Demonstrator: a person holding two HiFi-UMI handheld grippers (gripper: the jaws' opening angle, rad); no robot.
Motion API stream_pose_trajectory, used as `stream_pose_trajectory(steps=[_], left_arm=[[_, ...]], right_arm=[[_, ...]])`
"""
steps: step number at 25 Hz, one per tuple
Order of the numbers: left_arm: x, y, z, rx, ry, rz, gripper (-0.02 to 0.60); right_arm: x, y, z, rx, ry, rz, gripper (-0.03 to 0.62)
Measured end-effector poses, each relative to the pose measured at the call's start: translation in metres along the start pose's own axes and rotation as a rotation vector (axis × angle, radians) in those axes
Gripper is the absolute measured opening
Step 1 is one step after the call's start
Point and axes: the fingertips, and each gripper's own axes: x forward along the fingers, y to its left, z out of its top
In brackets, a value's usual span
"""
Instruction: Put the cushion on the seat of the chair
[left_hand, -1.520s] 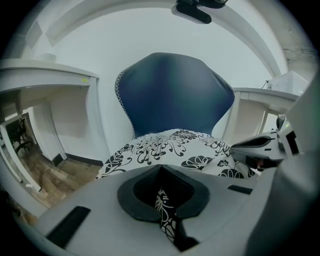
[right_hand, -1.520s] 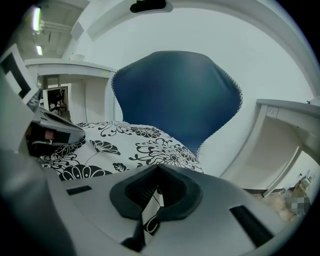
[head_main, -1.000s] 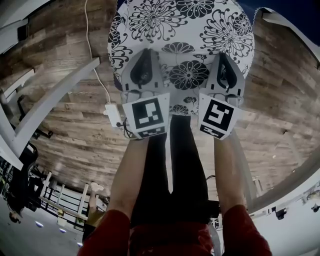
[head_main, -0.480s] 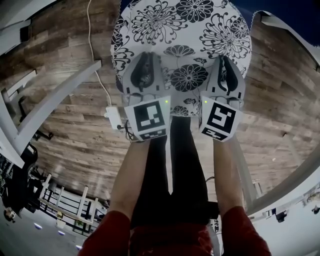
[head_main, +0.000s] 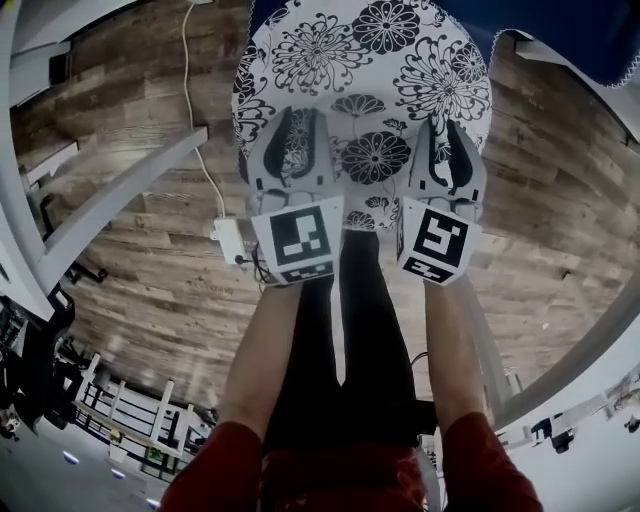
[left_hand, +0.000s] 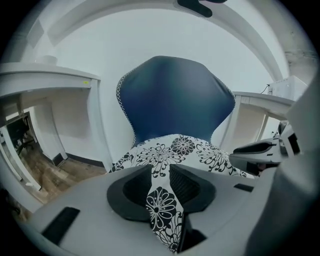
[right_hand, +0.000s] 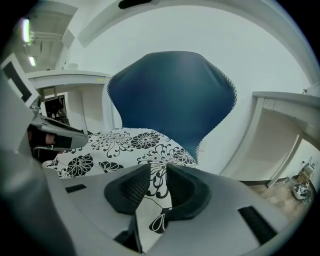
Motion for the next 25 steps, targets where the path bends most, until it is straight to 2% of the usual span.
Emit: stream_pose_trajectory(steps=[13,19,25], left_arm=[[-0.049,-0.003,0.074,-0.004,-0.101,-0.002,0.118],[-0.088,0.001,0.126,-0.01,-0.169,0.003,0.118],[-0.133,0.004,0.188,-0.007,-0.271,0.011,0.118]], right_arm=[[-0.046,0.003,0.072,-0.026,-0.092,0.018,0.104],[-0.084,0.002,0.129,-0.021,-0.161,0.013,0.104],[-0.126,-0.002,0.192,-0.024,-0.264,0.004,0.104]])
